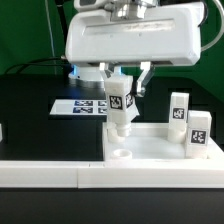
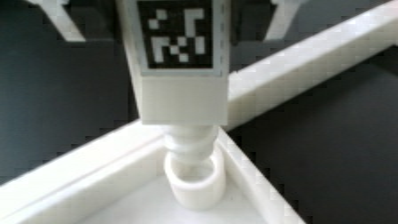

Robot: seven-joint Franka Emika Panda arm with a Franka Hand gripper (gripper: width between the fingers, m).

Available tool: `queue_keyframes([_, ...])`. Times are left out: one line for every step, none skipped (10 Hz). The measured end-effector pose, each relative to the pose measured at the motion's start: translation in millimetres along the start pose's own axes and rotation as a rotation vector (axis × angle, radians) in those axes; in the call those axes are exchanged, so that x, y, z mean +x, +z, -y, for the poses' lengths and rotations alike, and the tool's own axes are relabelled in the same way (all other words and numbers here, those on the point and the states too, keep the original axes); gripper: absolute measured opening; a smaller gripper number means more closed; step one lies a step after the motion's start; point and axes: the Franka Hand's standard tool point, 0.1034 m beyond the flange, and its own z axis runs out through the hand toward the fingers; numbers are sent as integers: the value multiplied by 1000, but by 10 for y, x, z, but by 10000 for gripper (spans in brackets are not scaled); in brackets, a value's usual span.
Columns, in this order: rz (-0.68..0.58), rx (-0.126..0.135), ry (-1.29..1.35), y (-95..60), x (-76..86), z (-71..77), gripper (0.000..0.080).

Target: Assemble square table

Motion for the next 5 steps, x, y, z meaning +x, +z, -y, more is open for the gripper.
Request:
queue_keyframes([5, 0, -1, -7, 28, 10, 291])
queue_keyframes([4, 1, 2, -8, 34, 9, 291])
queue_keyframes([5, -2, -4, 6, 19, -2, 291])
queue_keyframes([7, -26, -28, 112, -105, -67, 291])
queue_keyframes([13, -46, -46, 159, -120, -65, 291])
